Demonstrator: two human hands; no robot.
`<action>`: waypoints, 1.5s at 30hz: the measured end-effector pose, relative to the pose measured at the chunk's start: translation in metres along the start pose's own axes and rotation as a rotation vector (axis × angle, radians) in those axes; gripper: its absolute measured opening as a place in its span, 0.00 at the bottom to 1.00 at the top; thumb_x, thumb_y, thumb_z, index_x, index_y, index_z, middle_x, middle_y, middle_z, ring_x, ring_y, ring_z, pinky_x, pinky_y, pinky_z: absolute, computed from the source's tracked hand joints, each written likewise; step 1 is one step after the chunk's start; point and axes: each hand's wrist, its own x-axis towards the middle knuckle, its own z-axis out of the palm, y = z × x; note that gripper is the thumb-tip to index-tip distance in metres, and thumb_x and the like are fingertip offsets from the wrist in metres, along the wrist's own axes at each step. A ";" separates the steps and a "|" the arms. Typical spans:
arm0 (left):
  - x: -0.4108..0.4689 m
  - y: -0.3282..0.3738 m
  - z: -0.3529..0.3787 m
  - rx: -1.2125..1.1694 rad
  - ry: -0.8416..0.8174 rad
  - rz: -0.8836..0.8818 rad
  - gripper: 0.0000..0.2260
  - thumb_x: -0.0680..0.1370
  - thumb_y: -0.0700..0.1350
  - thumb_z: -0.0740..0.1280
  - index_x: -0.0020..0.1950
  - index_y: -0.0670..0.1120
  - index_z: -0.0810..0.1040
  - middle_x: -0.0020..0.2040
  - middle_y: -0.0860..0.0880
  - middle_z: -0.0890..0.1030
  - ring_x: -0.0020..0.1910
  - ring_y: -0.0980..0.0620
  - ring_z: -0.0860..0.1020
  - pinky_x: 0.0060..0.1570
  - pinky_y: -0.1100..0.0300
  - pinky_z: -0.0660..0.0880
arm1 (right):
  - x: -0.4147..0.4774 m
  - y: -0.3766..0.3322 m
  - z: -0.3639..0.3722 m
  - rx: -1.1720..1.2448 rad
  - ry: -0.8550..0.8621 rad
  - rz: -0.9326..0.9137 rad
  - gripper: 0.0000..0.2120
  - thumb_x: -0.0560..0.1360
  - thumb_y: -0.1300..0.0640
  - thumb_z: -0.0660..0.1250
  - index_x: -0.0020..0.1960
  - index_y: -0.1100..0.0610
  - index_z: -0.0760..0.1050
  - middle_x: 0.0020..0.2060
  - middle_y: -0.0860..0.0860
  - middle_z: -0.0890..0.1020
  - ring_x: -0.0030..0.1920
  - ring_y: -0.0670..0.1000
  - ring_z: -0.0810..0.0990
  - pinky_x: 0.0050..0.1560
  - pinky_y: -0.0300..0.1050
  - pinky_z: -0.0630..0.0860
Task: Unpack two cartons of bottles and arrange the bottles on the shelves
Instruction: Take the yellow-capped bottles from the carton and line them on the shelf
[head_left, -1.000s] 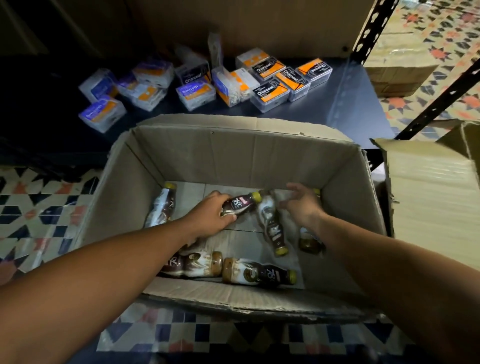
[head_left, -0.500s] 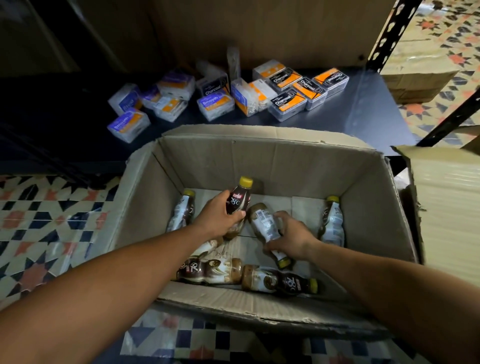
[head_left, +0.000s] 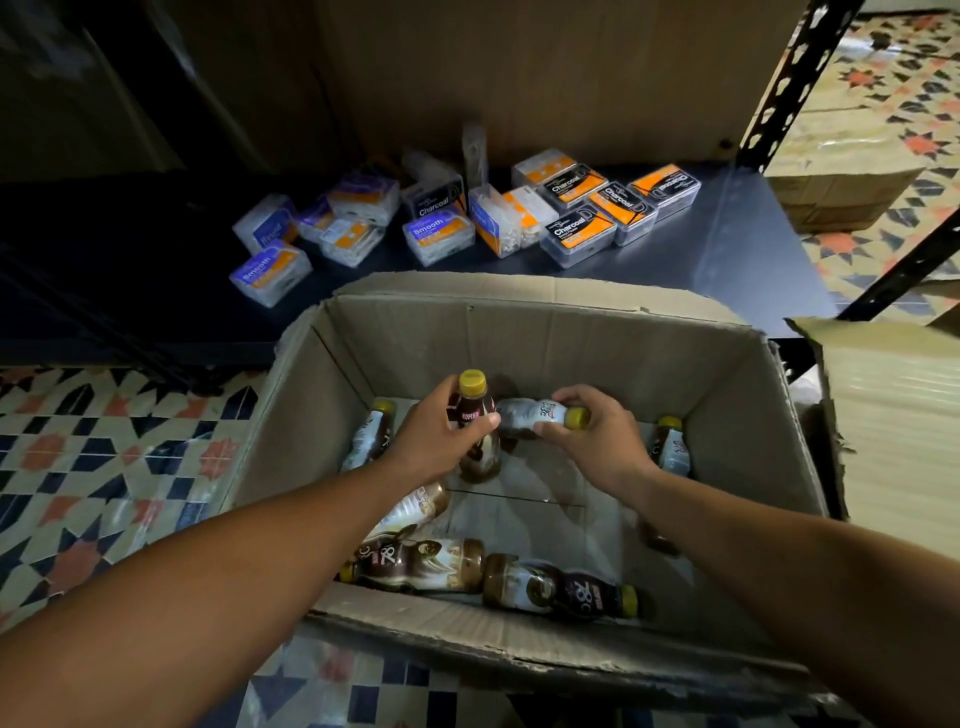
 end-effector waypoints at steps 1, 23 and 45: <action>0.000 0.002 0.000 0.008 0.011 0.008 0.15 0.76 0.52 0.74 0.60 0.55 0.76 0.53 0.58 0.82 0.53 0.63 0.79 0.54 0.61 0.75 | 0.001 -0.002 0.000 0.018 0.019 -0.011 0.16 0.72 0.52 0.79 0.57 0.46 0.78 0.50 0.44 0.81 0.47 0.43 0.81 0.37 0.30 0.76; -0.010 0.035 -0.020 -0.143 0.216 0.082 0.11 0.73 0.44 0.78 0.53 0.48 0.80 0.49 0.52 0.85 0.51 0.56 0.82 0.55 0.60 0.78 | 0.004 -0.050 0.013 0.265 0.006 -0.172 0.18 0.70 0.58 0.81 0.54 0.45 0.79 0.48 0.47 0.86 0.52 0.45 0.84 0.58 0.50 0.82; -0.034 0.327 -0.125 -0.098 0.209 0.650 0.12 0.72 0.46 0.78 0.54 0.50 0.84 0.48 0.53 0.86 0.49 0.57 0.84 0.51 0.65 0.78 | -0.054 -0.283 -0.189 0.285 0.142 -0.639 0.18 0.68 0.65 0.80 0.55 0.53 0.81 0.44 0.51 0.88 0.45 0.47 0.86 0.52 0.43 0.83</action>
